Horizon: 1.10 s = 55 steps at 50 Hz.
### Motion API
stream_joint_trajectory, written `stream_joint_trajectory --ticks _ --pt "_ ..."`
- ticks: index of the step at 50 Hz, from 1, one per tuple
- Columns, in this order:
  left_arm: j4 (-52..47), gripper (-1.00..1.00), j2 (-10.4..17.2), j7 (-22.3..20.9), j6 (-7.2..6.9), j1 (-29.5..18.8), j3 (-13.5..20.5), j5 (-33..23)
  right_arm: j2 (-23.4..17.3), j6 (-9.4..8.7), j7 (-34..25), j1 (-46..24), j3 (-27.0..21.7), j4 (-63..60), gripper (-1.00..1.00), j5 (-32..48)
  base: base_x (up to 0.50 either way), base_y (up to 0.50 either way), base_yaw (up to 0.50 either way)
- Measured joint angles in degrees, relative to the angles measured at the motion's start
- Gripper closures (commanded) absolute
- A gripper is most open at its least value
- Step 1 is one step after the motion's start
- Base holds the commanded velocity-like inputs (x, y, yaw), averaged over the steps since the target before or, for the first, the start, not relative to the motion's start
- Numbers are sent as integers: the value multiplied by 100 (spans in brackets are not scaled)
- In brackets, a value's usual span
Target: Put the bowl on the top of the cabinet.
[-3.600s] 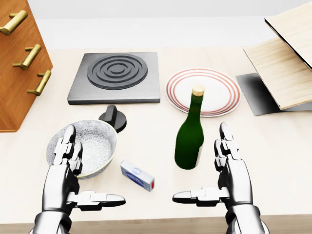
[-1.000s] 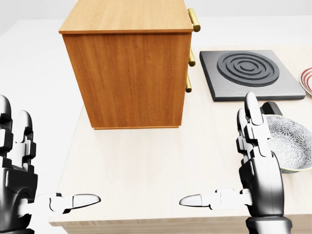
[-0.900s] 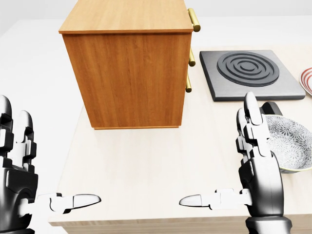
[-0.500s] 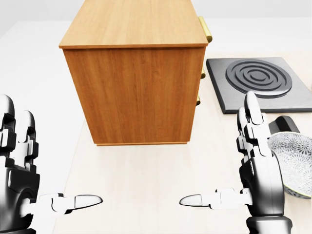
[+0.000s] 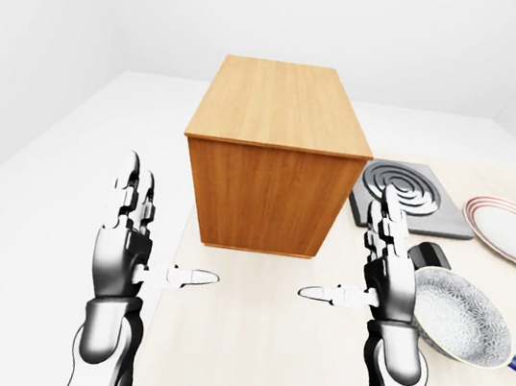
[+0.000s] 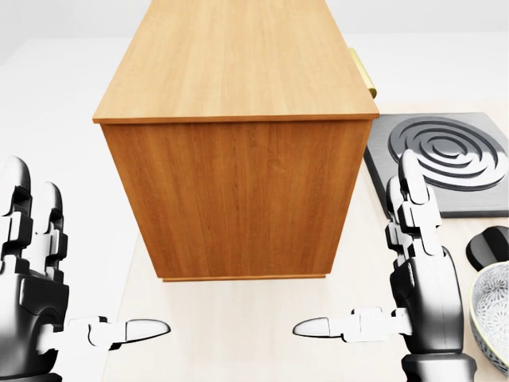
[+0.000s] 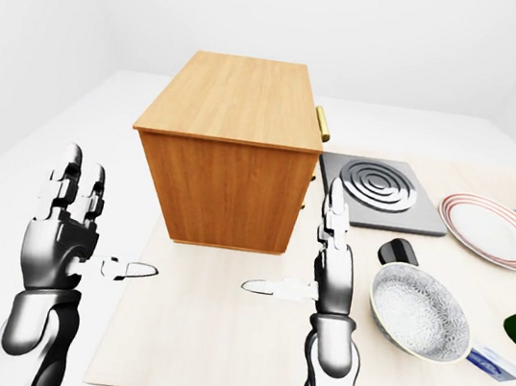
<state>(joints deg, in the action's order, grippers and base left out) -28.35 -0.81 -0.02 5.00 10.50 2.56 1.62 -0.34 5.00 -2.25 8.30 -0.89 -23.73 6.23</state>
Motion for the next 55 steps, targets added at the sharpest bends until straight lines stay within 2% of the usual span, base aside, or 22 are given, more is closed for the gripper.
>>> stream_joint_trajectory --ticks 31,47,55 --pt "52 -100 0 11 0 -14 7 11 -5 0 37 -30 -58 -21 -100 49 0 0 0" --pt "86 -100 2 18 0 -23 0 -19 -60 0 192 -40 -420 -644 -100 1106 0 0 0" --pt "110 -100 6 31 0 -47 7 -30 -99 0 -84 36 -624 -1085 -100 1689 0 0 0"
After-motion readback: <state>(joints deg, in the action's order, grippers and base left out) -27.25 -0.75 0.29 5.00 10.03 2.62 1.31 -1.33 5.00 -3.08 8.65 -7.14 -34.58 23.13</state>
